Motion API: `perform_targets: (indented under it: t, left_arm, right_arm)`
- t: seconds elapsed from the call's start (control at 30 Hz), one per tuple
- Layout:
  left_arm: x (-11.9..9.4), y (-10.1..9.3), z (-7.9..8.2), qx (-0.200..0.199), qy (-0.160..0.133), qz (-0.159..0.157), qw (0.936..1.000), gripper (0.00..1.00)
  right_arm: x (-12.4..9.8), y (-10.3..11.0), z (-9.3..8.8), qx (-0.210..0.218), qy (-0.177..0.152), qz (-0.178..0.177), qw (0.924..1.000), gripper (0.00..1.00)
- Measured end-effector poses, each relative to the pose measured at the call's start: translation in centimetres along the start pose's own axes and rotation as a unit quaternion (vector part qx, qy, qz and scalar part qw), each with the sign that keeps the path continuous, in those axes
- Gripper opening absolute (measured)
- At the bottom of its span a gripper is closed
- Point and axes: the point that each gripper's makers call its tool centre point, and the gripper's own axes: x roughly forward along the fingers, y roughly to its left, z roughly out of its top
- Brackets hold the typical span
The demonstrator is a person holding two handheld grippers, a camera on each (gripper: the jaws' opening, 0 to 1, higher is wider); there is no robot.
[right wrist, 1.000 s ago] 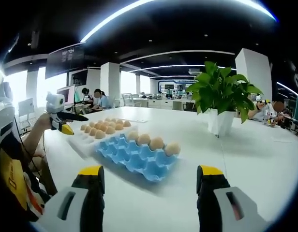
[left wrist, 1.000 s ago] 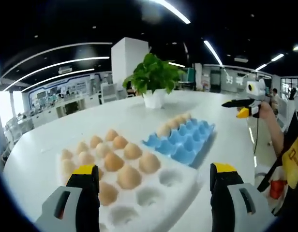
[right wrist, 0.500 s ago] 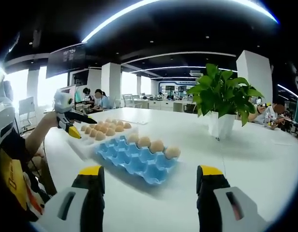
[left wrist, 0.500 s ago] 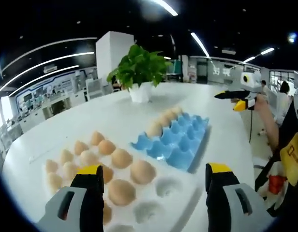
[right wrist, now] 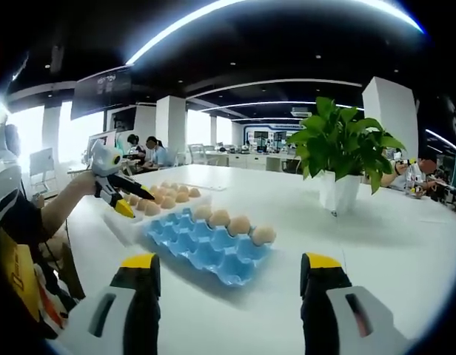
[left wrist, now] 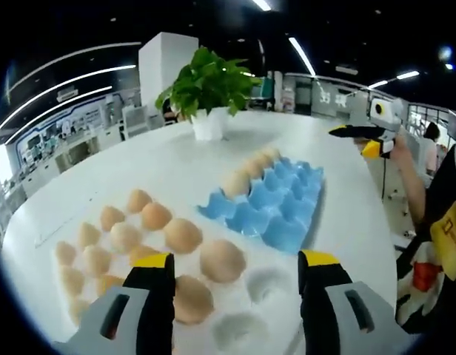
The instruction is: Pick up the eggs on the table and place them into the egg tray on the table
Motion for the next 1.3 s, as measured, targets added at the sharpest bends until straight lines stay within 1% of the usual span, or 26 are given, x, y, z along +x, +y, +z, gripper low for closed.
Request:
perform_targets:
  t: [0.23,0.4,0.57,0.6,0.7,0.73,0.8,0.87,0.9,0.97,1.0,1.07,1.17,1.2,1.3]
  left_arm:
    - [0.4,0.1,0.1,0.009,0.006,-0.003,0.9999,0.54]
    - [0.9,0.2,0.0,0.014,0.018,-0.011,0.9997,0.49]
    - [1.3,0.4,-0.1,0.018,0.031,-0.018,0.9992,0.45]
    - [1.4,0.5,-0.1,0.017,0.036,-0.020,0.9990,0.43]
    - [1.4,0.8,-0.2,0.017,0.042,-0.020,0.9988,0.41]
    - [1.4,0.8,-0.1,0.017,0.043,-0.021,0.9987,0.40]
    - [1.5,0.9,-0.1,0.016,0.047,-0.020,0.9986,0.38]
    - [1.5,1.0,-0.1,0.017,0.050,-0.020,0.9984,0.36]
    - [1.6,1.0,-0.1,0.017,0.052,-0.020,0.9983,0.35]
    - [1.7,0.9,-0.2,0.017,0.054,-0.021,0.9982,0.35]
    - [1.7,1.0,-0.2,0.020,0.058,-0.018,0.9979,0.34]
    - [1.7,1.2,-0.2,0.021,0.062,-0.015,0.9977,0.31]
    - [1.7,1.3,-0.2,0.020,0.063,-0.013,0.9977,0.25]
    - [1.8,1.8,-0.2,0.022,0.065,-0.004,0.9976,0.25]
    - [1.7,1.7,-0.3,0.025,0.072,-0.005,0.9971,0.25]
  right_arm:
    - [0.8,0.1,1.0,-0.016,-0.001,0.010,0.9998,0.79]
    - [1.3,-0.2,1.6,-0.031,0.002,0.017,0.9994,0.79]
    - [1.6,-0.4,2.4,-0.039,-0.002,0.029,0.9988,0.79]
    - [1.9,-0.9,3.1,-0.057,-0.002,0.031,0.9979,0.79]
    - [2.3,-1.9,4.0,-0.072,-0.002,0.027,0.9970,0.79]
    - [2.6,-2.2,4.5,-0.080,-0.002,0.032,0.9963,0.79]
    - [3.0,-2.3,5.0,-0.089,-0.005,0.051,0.9947,0.79]
    - [3.7,-1.9,5.1,-0.095,-0.004,0.091,0.9913,0.79]
    - [4.1,-1.7,5.0,-0.090,-0.001,0.121,0.9886,0.78]
    - [4.4,-1.7,4.8,-0.088,0.003,0.138,0.9864,0.75]
    - [5.1,-1.8,4.8,-0.093,0.003,0.162,0.9824,0.73]
    - [5.5,-1.5,5.1,-0.103,-0.003,0.188,0.9769,0.73]
    - [5.7,-1.4,5.3,-0.104,-0.008,0.197,0.9748,0.73]
    - [6.0,-1.3,5.8,-0.115,-0.022,0.210,0.9708,0.73]
    - [6.2,-1.5,6.0,-0.154,-0.042,0.200,0.9668,0.75]
